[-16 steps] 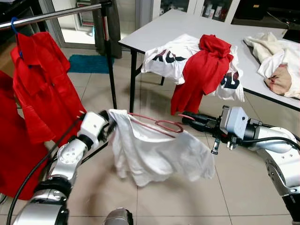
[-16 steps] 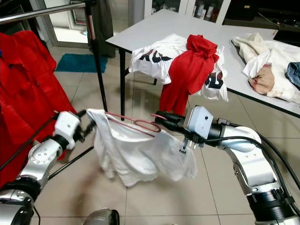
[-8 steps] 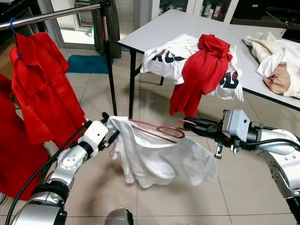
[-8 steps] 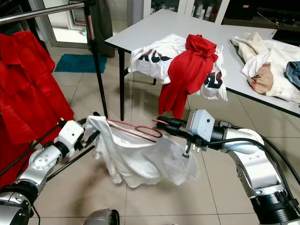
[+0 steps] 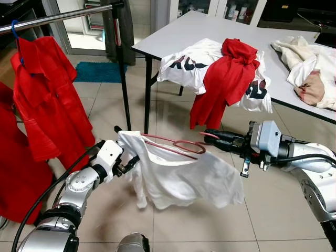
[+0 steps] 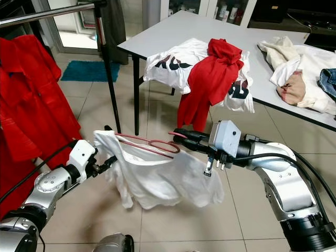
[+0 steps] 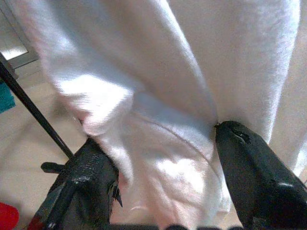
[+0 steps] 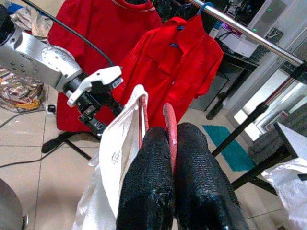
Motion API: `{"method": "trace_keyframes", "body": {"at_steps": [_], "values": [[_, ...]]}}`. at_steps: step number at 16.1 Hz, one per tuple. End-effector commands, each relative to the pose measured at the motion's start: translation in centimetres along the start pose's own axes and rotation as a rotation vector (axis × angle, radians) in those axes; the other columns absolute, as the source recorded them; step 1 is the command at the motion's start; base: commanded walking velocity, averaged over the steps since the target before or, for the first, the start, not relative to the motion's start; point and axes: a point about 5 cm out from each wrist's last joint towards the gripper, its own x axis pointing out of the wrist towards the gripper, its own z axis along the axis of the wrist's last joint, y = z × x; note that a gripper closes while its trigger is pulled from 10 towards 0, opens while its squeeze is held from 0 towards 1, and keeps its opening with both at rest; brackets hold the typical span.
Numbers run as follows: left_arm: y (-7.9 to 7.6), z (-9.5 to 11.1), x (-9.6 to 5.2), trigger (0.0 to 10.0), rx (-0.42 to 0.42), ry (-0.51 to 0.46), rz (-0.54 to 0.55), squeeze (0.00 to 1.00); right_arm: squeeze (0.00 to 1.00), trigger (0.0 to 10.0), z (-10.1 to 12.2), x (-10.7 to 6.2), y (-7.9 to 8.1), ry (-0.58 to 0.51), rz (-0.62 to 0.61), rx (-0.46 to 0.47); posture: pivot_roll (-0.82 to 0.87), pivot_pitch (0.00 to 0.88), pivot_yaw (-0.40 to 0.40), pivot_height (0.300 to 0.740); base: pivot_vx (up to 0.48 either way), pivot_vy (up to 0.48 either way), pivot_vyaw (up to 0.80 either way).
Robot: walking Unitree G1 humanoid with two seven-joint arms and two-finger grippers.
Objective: Hang hanger
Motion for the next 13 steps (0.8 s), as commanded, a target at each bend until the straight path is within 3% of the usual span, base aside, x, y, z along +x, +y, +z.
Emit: {"method": "trace_keyframes", "body": {"at_steps": [1,3,4,5,13], "values": [[-0.1,0.0,0.1,10.0,-0.004,0.008,-0.017,0.00,0.00,0.0,1.1,-0.1,-0.4,-0.038,-0.001,-0.032,0.11,0.006,-0.001,0.740,0.000,0.000,0.00],[0.1,0.2,0.2,10.0,-0.009,0.001,-0.010,0.00,0.00,0.0,1.2,-0.1,-0.4,-0.041,-0.001,-0.028,0.11,0.007,0.000,0.740,0.000,0.000,0.00],[0.3,0.4,0.2,6.1,-0.013,-0.009,0.004,0.00,0.00,0.0,1.3,-0.1,-0.3,-0.046,-0.003,-0.026,0.11,0.007,0.000,0.740,0.000,0.000,0.00],[0.5,0.7,0.4,0.0,-0.027,-0.032,0.024,0.00,0.00,0.0,1.4,0.0,-0.2,-0.054,-0.005,-0.024,0.11,0.004,0.002,0.740,0.000,0.000,0.00],[0.5,1.6,0.8,0.0,-0.067,-0.114,0.051,0.00,0.00,0.0,1.2,-0.4,-0.4,-0.050,-0.023,0.006,0.11,0.001,-0.007,0.740,0.000,0.000,0.00]]}}
